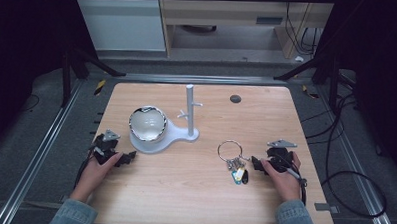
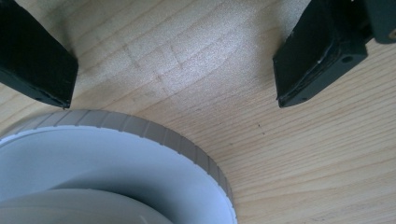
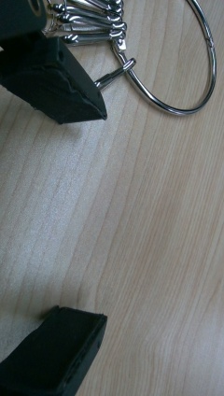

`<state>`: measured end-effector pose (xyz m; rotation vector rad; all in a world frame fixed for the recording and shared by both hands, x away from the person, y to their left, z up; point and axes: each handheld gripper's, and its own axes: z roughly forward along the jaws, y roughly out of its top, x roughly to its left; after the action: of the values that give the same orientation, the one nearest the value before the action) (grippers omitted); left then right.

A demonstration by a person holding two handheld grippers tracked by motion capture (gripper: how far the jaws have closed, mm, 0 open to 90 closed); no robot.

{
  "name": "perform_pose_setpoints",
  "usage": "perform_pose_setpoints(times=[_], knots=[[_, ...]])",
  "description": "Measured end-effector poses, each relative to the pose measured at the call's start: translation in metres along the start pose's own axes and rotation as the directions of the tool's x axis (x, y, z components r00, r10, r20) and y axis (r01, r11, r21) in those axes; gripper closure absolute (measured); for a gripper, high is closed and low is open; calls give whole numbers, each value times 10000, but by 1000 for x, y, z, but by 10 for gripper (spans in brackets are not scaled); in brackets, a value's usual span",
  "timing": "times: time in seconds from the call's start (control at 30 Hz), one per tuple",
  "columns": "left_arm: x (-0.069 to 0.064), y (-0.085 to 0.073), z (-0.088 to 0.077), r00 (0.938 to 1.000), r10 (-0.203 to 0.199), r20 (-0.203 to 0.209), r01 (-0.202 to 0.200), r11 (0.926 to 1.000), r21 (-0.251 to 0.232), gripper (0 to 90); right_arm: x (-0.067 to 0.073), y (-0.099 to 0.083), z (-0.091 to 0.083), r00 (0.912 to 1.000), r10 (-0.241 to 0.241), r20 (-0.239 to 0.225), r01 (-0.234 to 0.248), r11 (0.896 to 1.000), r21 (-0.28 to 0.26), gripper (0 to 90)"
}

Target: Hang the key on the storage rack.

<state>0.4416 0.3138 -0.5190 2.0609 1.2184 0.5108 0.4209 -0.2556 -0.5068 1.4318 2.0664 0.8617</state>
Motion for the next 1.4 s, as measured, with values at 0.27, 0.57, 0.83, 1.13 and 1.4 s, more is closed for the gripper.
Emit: perform_pose_setpoints(times=[0.27, 0.57, 0.83, 1.13, 1.4], knots=[[0, 0, 0, 10000, 0, 1, 0, 10000, 3, 0, 2, 1, -2, 9998, -130, -141, 128, 9998, -119, 169], [0, 0, 0, 10000, 1, 4, -1, 10000, 3, 0, 6, 2, -4, 9993, -373, -75, 372, 9992, -148, 206], [0, 0, 0, 10000, 3, 3, -3, 10000, 4, 0, 6, 2, -6, 9988, -490, -86, 487, 9985, -247, 290], [0, 0, 0, 10000, 4, 6, -4, 10000, 3, 0, 14, 8, -14, 9952, -852, -473, 812, 9933, -819, 500], [0, 0, 0, 10000, 6, 10, -6, 10000, 3, 0, 28, 10, -14, 9810, -1321, -1424, 1192, 9882, -957, 661]])
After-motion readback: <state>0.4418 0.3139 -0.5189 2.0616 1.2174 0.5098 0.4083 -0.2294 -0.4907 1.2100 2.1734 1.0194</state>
